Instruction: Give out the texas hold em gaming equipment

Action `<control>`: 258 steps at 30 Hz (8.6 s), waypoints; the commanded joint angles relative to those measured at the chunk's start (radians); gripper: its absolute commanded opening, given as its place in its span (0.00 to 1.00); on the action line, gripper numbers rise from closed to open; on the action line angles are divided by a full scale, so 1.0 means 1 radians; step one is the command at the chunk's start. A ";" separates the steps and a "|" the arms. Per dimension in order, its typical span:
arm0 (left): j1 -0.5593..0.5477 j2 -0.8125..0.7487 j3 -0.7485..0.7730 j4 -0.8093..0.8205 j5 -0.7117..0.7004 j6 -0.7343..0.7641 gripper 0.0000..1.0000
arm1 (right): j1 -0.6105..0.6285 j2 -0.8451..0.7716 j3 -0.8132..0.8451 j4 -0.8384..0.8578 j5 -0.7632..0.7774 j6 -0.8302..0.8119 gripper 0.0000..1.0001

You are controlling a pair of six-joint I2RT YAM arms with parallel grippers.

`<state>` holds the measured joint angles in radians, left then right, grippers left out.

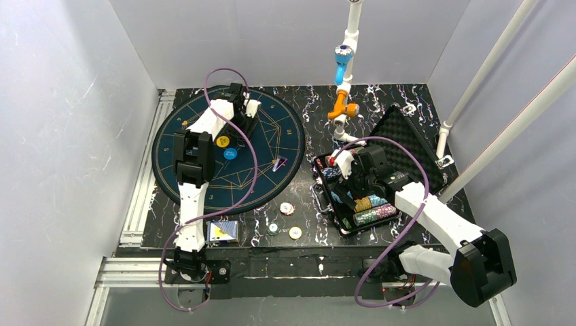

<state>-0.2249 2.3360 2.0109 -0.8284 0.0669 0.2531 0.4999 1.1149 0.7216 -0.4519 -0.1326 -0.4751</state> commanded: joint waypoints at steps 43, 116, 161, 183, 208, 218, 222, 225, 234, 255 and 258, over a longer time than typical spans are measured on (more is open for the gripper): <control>-0.035 -0.098 -0.158 -0.019 0.055 0.058 0.63 | 0.015 0.005 0.022 0.002 0.008 -0.016 1.00; 0.177 -0.668 -0.953 0.110 0.084 0.262 0.39 | 0.026 -0.004 0.021 0.002 0.023 -0.016 1.00; 0.172 -0.602 -0.669 0.069 0.155 0.128 0.79 | 0.026 -0.003 0.019 0.003 0.027 -0.019 1.00; 0.115 -0.299 -0.452 0.121 0.118 0.019 0.73 | 0.028 0.006 0.021 0.002 0.034 -0.020 1.00; 0.070 -0.190 -0.345 0.125 0.032 0.023 0.67 | 0.035 0.018 0.022 -0.001 0.039 -0.020 1.00; 0.068 -0.233 -0.355 0.097 0.086 0.031 0.44 | 0.043 0.022 0.021 -0.002 0.048 -0.025 1.00; 0.069 -0.291 -0.365 0.074 0.098 0.041 0.41 | 0.044 0.020 0.019 -0.004 0.048 -0.028 1.00; 0.083 -0.322 -0.361 0.039 0.117 0.053 0.39 | 0.045 0.013 0.019 -0.005 0.048 -0.029 1.00; 0.162 -0.391 -0.318 -0.075 0.178 0.071 0.35 | 0.052 0.001 0.016 -0.007 0.051 -0.031 1.00; 0.466 -0.189 -0.070 -0.169 0.166 0.081 0.34 | 0.062 -0.005 0.015 -0.010 0.057 -0.034 1.00; 0.474 -0.171 -0.074 -0.158 0.154 0.077 0.34 | 0.062 -0.001 0.015 -0.008 0.059 -0.034 1.00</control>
<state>0.2405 2.1563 1.9079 -0.9565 0.2291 0.3359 0.5568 1.1191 0.7216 -0.4698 -0.0807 -0.5014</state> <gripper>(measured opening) 0.487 0.997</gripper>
